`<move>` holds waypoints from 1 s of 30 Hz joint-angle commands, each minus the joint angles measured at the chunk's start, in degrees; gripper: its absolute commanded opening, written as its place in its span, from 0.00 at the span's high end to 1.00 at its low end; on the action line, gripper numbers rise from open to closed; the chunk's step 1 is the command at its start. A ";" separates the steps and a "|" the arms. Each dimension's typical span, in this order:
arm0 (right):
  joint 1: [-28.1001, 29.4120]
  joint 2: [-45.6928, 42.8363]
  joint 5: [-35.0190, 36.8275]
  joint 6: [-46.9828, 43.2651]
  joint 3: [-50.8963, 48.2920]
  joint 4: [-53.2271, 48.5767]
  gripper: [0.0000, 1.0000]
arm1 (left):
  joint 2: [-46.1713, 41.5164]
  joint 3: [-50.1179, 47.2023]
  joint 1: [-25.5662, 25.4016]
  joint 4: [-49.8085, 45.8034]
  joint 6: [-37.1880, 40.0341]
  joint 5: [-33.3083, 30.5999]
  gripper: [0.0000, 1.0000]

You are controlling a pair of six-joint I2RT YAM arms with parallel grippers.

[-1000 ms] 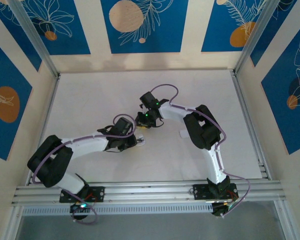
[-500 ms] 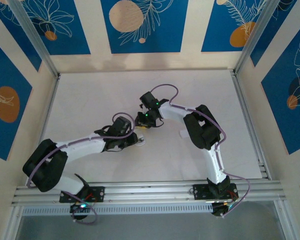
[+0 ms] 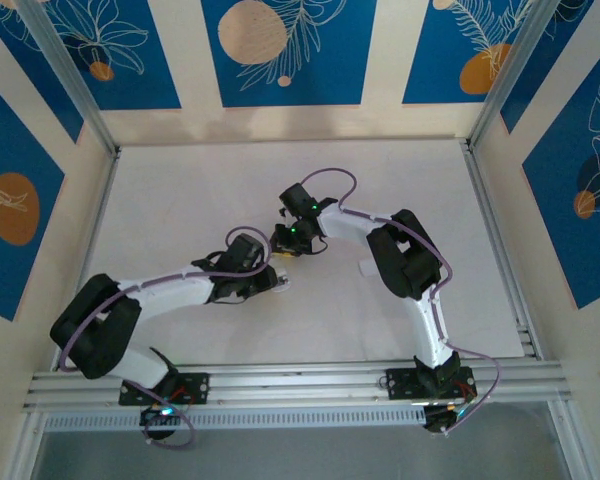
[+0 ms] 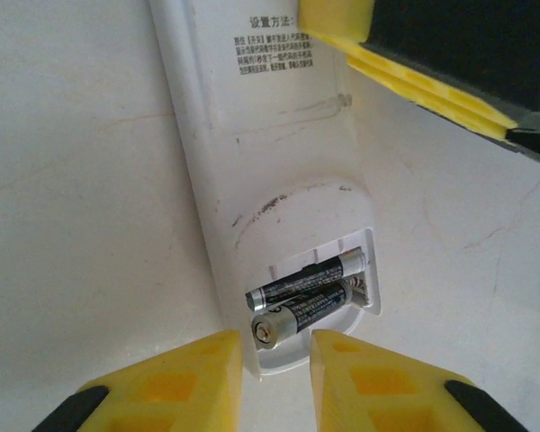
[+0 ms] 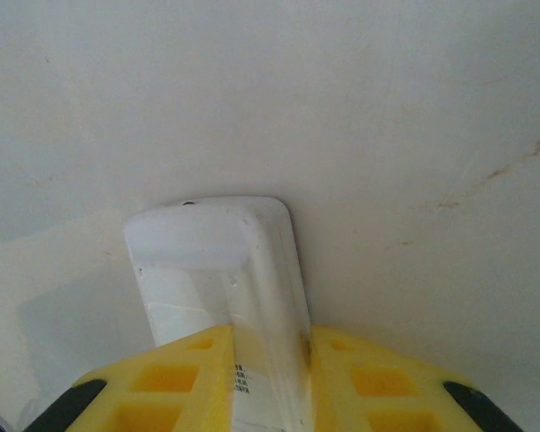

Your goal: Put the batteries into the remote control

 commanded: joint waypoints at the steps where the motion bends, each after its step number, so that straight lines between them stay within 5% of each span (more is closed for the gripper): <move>1: 1.25 3.15 1.02 -0.19 -1.36 -6.91 0.73 | 0.91 0.60 -0.21 0.35 0.04 -0.43 0.74; 30: 1.42 2.97 0.68 -0.29 -1.57 -7.18 0.75 | 2.76 -0.99 -0.28 1.47 -1.39 -1.92 0.75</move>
